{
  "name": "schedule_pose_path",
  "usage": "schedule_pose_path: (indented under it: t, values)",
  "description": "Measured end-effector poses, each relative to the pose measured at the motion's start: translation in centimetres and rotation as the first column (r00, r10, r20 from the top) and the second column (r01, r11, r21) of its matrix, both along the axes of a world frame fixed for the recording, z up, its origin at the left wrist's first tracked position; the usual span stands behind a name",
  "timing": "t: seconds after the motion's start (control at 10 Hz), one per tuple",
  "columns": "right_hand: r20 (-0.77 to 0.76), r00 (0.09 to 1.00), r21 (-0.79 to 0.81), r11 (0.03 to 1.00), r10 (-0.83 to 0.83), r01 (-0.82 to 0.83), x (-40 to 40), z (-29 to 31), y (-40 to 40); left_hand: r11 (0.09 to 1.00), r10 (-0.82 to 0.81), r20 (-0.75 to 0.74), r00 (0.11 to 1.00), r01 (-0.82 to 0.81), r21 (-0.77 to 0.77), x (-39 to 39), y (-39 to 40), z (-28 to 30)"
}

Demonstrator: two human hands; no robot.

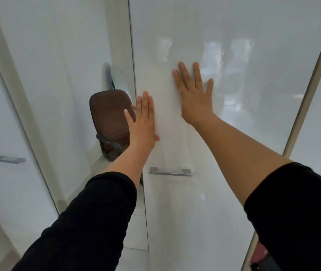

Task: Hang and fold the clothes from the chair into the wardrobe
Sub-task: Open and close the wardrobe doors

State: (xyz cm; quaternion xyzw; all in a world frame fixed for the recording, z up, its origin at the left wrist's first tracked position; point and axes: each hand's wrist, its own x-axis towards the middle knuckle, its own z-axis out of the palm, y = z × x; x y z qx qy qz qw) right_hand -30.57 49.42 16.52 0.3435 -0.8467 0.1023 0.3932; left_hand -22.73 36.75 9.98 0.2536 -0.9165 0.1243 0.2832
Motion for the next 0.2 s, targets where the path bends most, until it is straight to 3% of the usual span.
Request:
schedule_pose_path:
  t: [0.1,0.2]
  values:
    - [0.056,0.998,-0.047,0.999,0.013,-0.010,0.6,-0.8,-0.1,1.000,-0.021,-0.008,1.000,0.021,-0.002,0.4,0.1,0.6]
    - [0.232,0.971,-0.080,0.996,0.059,-0.041,3.2,-5.6,0.5,1.000,-0.025,-0.030,0.999,0.025,-0.012,1.3,0.2,-0.4]
